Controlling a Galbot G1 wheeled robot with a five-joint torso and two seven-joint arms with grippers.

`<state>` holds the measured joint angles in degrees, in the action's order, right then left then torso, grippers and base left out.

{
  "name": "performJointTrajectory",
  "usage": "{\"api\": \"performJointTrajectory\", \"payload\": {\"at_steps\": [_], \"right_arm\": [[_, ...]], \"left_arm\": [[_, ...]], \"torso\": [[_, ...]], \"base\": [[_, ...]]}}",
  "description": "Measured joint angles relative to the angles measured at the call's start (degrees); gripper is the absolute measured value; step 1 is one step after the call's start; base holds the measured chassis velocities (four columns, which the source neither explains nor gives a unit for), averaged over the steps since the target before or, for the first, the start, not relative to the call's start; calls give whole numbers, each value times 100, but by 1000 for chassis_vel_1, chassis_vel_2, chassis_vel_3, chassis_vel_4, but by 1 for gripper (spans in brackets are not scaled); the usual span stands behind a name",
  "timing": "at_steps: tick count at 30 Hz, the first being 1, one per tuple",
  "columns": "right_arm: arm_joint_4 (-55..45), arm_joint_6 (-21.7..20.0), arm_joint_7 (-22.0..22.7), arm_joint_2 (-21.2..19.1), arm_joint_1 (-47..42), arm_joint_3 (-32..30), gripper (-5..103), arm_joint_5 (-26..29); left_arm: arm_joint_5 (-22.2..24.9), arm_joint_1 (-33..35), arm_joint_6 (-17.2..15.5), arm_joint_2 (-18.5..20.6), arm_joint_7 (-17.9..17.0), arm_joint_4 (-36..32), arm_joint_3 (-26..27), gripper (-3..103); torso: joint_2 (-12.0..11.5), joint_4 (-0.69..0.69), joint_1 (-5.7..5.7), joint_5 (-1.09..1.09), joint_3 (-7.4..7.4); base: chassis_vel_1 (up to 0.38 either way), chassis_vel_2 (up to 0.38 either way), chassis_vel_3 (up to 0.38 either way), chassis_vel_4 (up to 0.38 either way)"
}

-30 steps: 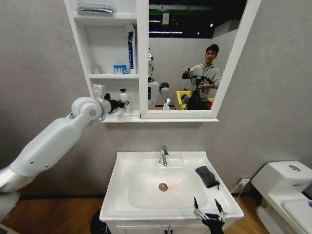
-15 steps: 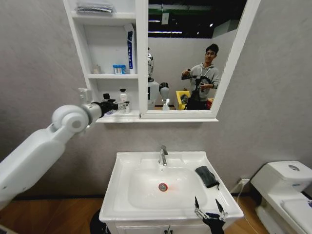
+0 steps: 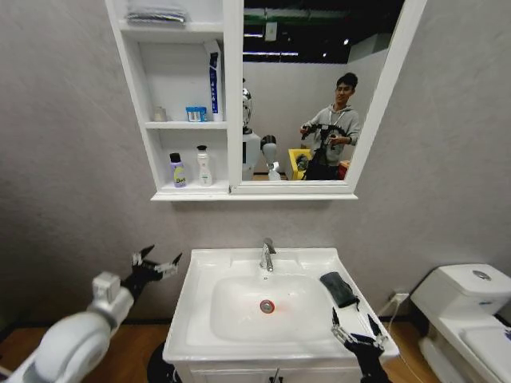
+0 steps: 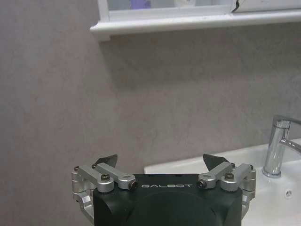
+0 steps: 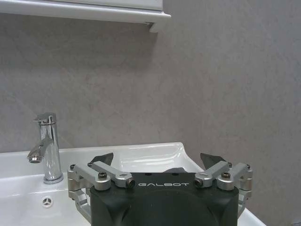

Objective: Move facial cleanser and shampoo from washbasin to cabinet, then wipe washbasin with towel.

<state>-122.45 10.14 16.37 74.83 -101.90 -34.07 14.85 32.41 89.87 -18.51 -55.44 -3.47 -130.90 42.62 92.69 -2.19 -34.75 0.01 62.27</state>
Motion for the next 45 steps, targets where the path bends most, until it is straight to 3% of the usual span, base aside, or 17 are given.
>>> {"api": "performJointTrajectory", "payload": {"at_steps": [1,2,5,11,17,21,23,24,27,33,45], "right_arm": [[-26,-34,-15,-10,19,-2,100,2],[-26,-34,-15,-10,19,-2,100,2],[-75,-104,-57,-51,69,-6,100,10],[-102,-116,-156,-119,35,0,100,-4],[-50,-148,-194,-166,141,-20,100,100],[130,-510,-259,-337,630,-40,100,575],[418,-904,-288,-599,1250,-58,100,1051],[418,-904,-288,-599,1250,-58,100,1051],[1264,-1395,-281,-1079,2311,-135,100,1476],[2450,-1812,-368,-1541,3552,130,100,1811],[3118,-2241,-367,-1495,3749,322,100,1882]], "left_arm": [[-243,272,121,-332,113,-47,1,100],[-243,272,121,-332,113,-47,1,100],[-1038,799,488,-1149,455,-105,-219,100],[-1539,769,648,-1642,670,-112,-453,100],[-1690,646,644,-1684,678,-83,-420,100],[-1685,618,632,-1673,671,-76,-422,100],[-1672,605,625,-1663,664,-73,-426,100],[-1672,605,625,-1663,664,-73,-426,100],[-1652,591,616,-1651,653,-69,-433,100],[-1638,578,607,-1642,645,-67,-438,100],[-1623,567,600,-1633,637,-63,-443,100]], "torso": [[0,1,0,-1,0],[0,1,0,-1,0],[0,1,0,1,0],[0,-2,-1,0,1],[-1,-3,-2,-1,1],[-1,-4,-1,0,1],[-1,-1,-2,1,2],[-1,-1,-2,1,2],[-2,-2,-3,1,3],[-2,1,-4,-1,3],[-2,-2,-2,-1,2]], "base": [[0,0,0,0],[0,0,0,0],[0,0,0,0],[0,0,0,0],[0,0,0,0],[0,0,0,0],[0,0,0,0],[0,0,0,0],[0,0,0,0],[0,0,0,0],[0,0,0,0]]}}
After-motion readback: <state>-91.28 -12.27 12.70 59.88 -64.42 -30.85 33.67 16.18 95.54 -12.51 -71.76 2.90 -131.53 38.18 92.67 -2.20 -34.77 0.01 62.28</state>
